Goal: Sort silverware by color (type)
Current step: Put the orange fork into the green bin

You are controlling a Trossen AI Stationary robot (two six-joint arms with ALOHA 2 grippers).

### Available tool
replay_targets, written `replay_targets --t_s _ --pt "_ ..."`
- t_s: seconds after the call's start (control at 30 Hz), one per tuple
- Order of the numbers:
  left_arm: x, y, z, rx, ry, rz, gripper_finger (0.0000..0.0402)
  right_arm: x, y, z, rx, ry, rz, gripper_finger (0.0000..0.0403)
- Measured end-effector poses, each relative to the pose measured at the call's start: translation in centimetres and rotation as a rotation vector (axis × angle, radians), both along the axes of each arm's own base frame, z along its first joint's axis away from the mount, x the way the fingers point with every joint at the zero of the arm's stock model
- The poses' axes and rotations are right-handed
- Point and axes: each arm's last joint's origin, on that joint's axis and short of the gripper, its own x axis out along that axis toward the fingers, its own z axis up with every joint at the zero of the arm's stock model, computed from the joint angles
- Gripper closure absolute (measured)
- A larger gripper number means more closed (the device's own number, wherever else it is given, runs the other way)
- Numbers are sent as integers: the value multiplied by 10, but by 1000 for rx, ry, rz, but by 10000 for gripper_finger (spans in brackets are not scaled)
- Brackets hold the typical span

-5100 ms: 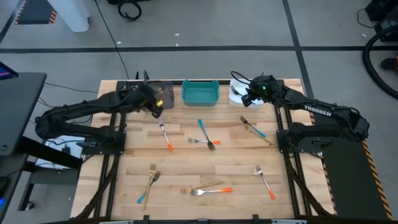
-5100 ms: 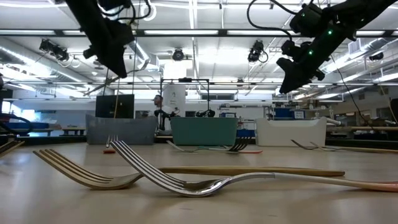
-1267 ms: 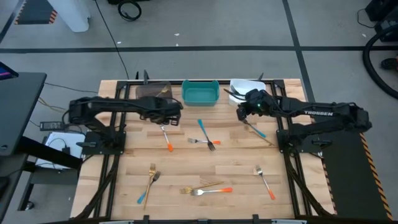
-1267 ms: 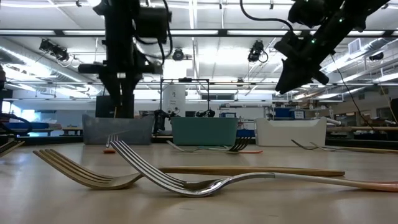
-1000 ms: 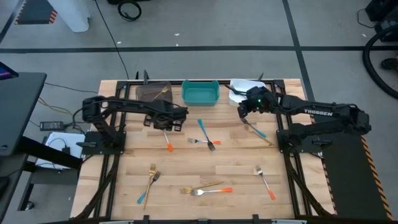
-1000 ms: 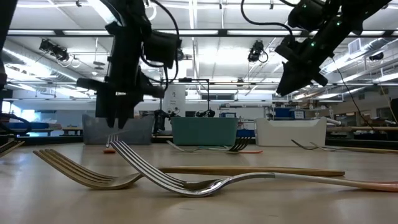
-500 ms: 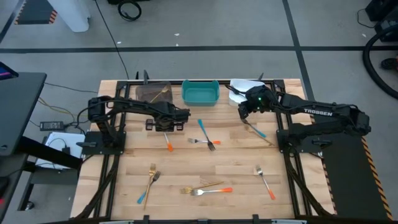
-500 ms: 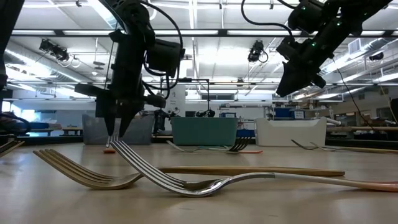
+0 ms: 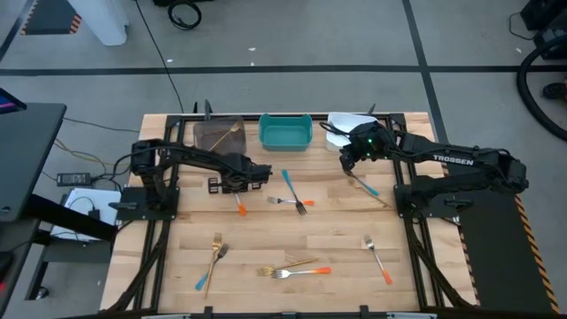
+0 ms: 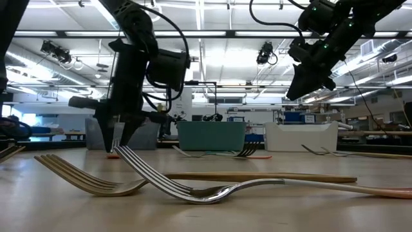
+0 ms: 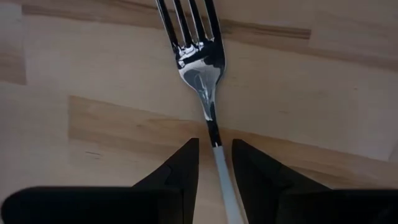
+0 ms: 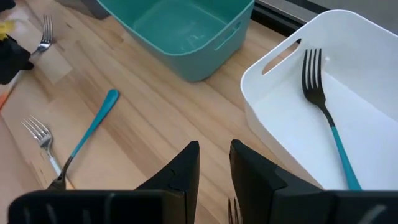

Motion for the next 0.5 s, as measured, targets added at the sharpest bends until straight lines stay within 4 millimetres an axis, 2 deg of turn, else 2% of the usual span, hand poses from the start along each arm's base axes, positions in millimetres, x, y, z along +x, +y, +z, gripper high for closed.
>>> replay_targets --t_s 0.17,0.37,0.5 --pt "1 0 -3 9 -23 -1 308 0 0 0 0 0 0 306" --pt "2 0 -4 9 -29 -28 383 0 0 0 -21 15 23 306" --pt "2 -4 -2 11 -33 -55 385 0 0 0 -32 22 35 306"
